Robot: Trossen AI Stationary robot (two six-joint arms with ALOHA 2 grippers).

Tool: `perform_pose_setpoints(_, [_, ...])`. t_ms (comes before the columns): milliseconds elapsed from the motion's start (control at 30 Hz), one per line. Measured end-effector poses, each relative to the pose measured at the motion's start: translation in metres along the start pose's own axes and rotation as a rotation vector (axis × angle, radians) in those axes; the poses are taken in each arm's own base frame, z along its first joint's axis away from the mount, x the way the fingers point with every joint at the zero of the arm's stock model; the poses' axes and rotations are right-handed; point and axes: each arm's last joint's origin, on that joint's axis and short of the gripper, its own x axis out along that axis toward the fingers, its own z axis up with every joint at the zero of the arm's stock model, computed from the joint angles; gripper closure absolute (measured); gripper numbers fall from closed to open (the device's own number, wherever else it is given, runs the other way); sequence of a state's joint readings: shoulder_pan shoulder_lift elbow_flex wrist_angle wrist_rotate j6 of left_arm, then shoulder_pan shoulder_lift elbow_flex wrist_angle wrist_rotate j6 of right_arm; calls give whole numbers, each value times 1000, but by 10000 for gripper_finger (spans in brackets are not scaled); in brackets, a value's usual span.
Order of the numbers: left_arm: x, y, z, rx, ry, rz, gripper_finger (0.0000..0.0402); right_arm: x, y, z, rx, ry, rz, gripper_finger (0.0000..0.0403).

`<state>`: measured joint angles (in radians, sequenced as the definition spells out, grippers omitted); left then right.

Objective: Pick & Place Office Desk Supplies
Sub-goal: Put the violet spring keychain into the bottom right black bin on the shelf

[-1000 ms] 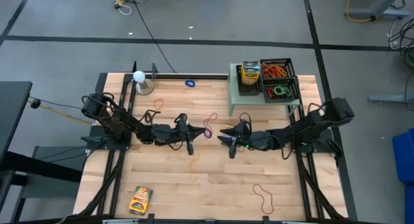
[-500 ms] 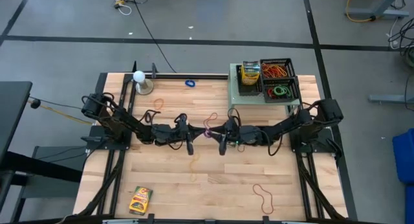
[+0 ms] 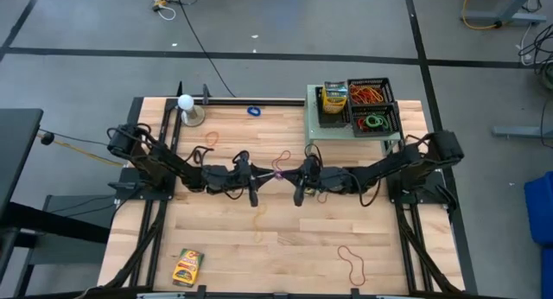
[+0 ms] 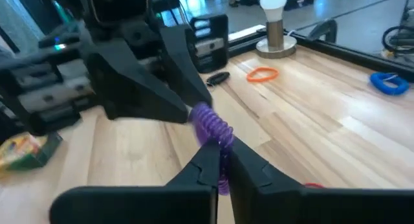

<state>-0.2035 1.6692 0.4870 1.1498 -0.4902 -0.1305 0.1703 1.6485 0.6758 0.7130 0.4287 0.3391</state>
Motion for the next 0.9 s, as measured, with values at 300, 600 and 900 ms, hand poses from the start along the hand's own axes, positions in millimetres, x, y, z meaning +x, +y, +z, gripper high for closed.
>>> perform_pose_setpoints(300, [-16, 2, 28, 151, 49, -26, 275, -60, 6, 32, -112, 97, -113, 385])
perform_pose_setpoints(600, [-37, 32, 10, 44, -17, -140, 358, -146, -4, 81, -165, 156, -290, 385])
perform_pose_setpoints(900, [-45, 37, 7, 37, -78, -157, 387, -194, -37, 144, -239, 312, -595, 385])
